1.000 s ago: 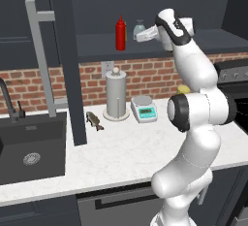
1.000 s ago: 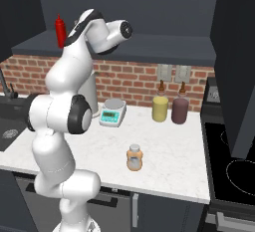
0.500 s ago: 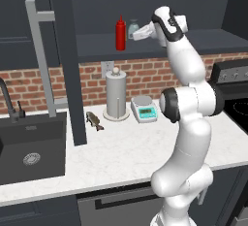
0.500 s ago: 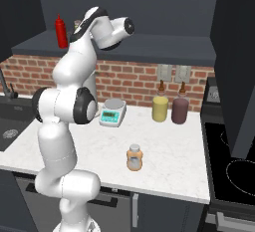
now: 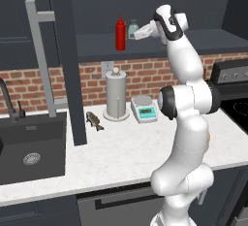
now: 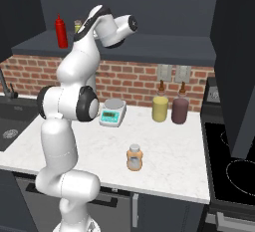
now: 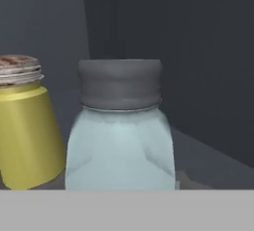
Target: Put the shaker and condiment bottle from the counter next to their counterparts in the cabinet.
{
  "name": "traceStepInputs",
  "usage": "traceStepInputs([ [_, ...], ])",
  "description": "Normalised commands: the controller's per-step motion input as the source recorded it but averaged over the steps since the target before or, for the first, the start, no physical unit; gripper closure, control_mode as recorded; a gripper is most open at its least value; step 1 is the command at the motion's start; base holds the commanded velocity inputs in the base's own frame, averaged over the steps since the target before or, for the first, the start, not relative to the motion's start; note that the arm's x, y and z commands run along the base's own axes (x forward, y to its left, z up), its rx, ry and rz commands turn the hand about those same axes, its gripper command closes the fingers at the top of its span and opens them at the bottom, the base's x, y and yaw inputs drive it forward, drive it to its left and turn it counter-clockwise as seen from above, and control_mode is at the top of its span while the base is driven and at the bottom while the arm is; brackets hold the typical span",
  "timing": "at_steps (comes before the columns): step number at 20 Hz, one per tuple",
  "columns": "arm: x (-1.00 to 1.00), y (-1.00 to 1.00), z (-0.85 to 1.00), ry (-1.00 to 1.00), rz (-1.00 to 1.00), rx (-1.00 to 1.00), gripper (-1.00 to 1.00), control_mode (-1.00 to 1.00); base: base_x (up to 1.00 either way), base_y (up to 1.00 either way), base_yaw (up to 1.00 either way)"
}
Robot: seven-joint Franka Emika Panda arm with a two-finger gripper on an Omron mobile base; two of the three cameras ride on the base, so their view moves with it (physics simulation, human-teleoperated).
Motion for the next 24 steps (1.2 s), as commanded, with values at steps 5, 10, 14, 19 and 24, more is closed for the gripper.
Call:
traceStepInputs([
  [5,-0.11,0.00,0.00,-0.02,0.00,0.00,-1.00,-1.00,0.00,0.00,0.00],
  [10,-0.26,0.00,0.00,-0.03,0.00,0.00,-1.00,-1.00,0.00,0.00,0.00],
  [14,-0.28,0.00,0.06,-0.02,-0.02,0.00,-1.00,-1.00,0.00,0.00,0.00],
  [19,-0.35,-0.07,0.31,-0.01,-0.05,0.00,-1.00,-1.00,0.00,0.00,0.00],
  [24,-0.49,-0.24,0.28,0.00,-0.14,0.03,-1.00,-1.00,0.00,0.00,0.00],
])
